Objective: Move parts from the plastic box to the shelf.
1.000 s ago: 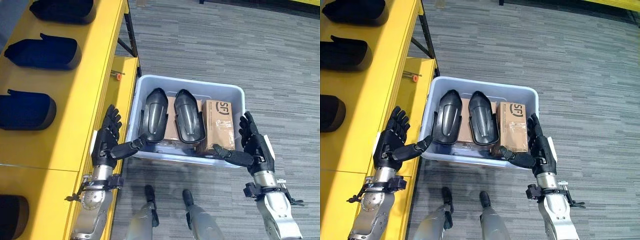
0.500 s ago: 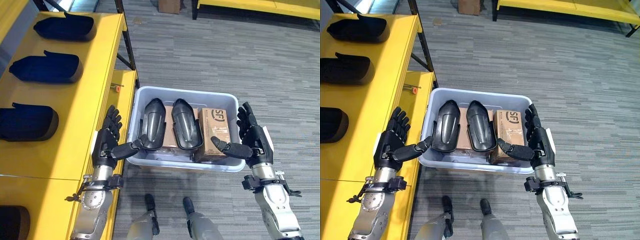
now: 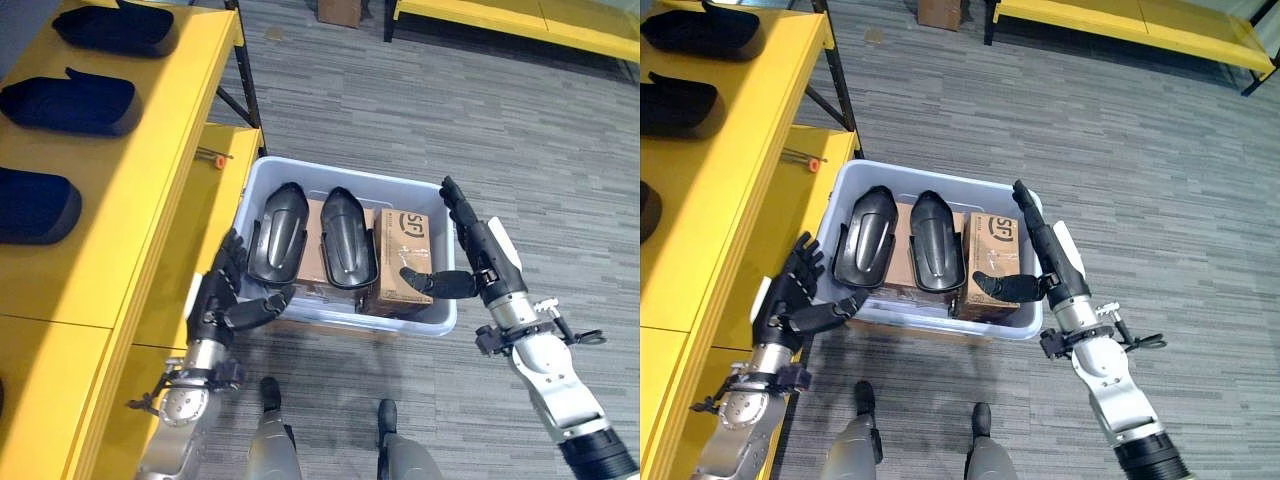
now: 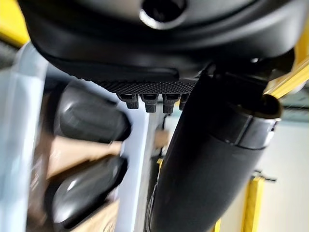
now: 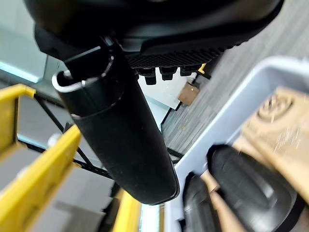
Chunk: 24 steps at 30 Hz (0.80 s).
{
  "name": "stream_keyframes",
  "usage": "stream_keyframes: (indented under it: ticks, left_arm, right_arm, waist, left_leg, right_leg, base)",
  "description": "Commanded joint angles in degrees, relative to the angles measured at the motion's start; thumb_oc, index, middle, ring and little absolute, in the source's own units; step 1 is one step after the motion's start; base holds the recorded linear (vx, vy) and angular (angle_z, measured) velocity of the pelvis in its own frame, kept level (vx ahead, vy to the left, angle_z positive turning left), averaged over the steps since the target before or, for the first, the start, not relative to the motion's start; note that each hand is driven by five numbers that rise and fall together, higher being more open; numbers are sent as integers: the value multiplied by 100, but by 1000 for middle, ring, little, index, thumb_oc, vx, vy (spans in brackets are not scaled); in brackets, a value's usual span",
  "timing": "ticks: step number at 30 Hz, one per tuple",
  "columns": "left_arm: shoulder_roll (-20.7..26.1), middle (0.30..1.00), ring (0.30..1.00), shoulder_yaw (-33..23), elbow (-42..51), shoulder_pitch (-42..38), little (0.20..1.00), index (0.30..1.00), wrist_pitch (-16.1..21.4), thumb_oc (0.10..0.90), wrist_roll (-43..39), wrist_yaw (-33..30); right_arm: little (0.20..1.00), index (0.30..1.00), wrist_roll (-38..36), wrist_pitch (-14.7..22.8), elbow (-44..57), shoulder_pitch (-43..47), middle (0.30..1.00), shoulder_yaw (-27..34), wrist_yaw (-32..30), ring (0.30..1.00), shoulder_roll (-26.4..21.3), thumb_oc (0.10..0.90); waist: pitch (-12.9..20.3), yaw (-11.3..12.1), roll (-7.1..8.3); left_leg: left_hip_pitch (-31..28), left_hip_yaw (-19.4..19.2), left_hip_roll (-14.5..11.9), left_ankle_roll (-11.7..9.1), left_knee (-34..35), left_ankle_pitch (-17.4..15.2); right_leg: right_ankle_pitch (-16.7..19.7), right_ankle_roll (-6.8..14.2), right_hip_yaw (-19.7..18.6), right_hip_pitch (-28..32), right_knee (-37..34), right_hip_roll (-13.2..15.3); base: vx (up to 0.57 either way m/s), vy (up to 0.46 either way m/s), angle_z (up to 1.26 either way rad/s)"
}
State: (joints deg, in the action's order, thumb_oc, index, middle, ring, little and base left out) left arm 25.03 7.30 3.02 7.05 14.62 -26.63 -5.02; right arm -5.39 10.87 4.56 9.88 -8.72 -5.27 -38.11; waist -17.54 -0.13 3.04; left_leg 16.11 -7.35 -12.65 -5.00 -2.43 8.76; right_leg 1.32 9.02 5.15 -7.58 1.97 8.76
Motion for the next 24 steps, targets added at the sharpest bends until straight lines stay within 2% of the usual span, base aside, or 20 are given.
stream_keyframes:
  ticks: [1, 5, 7, 9, 15, 24]
  left_arm:
    - [309, 1000, 1000, -392, 712, -557, 1000, 1000, 503, 900, -158, 3]
    - [334, 1000, 1000, -436, 813, -545, 1000, 1000, 530, 900, -159, -60]
    - [322, 1000, 1000, -431, 814, -558, 1000, 1000, 535, 900, -156, -81]
    - [263, 1000, 1000, -383, 769, -596, 1000, 1000, 541, 900, -115, -223]
    - [127, 1000, 1000, -406, 743, -772, 1000, 1000, 545, 900, 41, -526]
    - [-32, 1000, 1000, -339, 641, -1037, 1000, 1000, 597, 900, 365, -916]
  right_arm:
    - [1000, 1000, 564, 341, 263, 1398, 1000, -102, -305, 1000, -461, 900]
    - [1000, 1000, 1403, 175, -6, 2550, 1000, -610, -564, 1000, -1156, 900]
    - [1000, 1000, 1509, 129, -82, 2738, 1000, -698, -627, 1000, -1185, 900]
    - [1000, 1000, 1995, 5, -270, 3385, 1000, -1036, -764, 1000, -1170, 900]
    - [1000, 1000, 2498, -200, -509, 3965, 1000, -1253, -987, 1000, -836, 900]
    - [1000, 1000, 2855, -400, -833, 3923, 1000, -1197, -1256, 1000, -57, 900]
  waist:
    - [-76, 130, 222]
    - [-358, 198, 127]
    - [-405, 188, 129]
    - [-614, 222, 148]
    - [-942, 238, 134]
    - [-1221, 272, 121]
  left_leg:
    - [-108, 144, -117, -114, -369, -593]
    - [97, 92, -233, -169, -382, -507]
    - [151, 81, -251, -175, -411, -511]
    - [300, 73, -282, -176, -510, -536]
    - [666, 133, -236, -170, -725, -609]
    - [1009, 172, -110, -76, -1018, -772]
  right_leg:
    - [-350, -77, 166, -431, 759, 293]
    - [-416, -126, 93, -904, 1102, 184]
    - [-418, -134, 82, -978, 1154, 165]
    - [-379, -150, 9, -1241, 1293, 96]
    - [-292, -154, -45, -1642, 1431, 75]
    - [-155, -140, -94, -1834, 1383, 152]
  base:
    - [-74, -129, -2]
    - [-85, -104, -1]
    - [-62, -52, -8]
    - [-86, -57, -2]
    - [-52, -16, -4]
    - [-15, 39, 0]
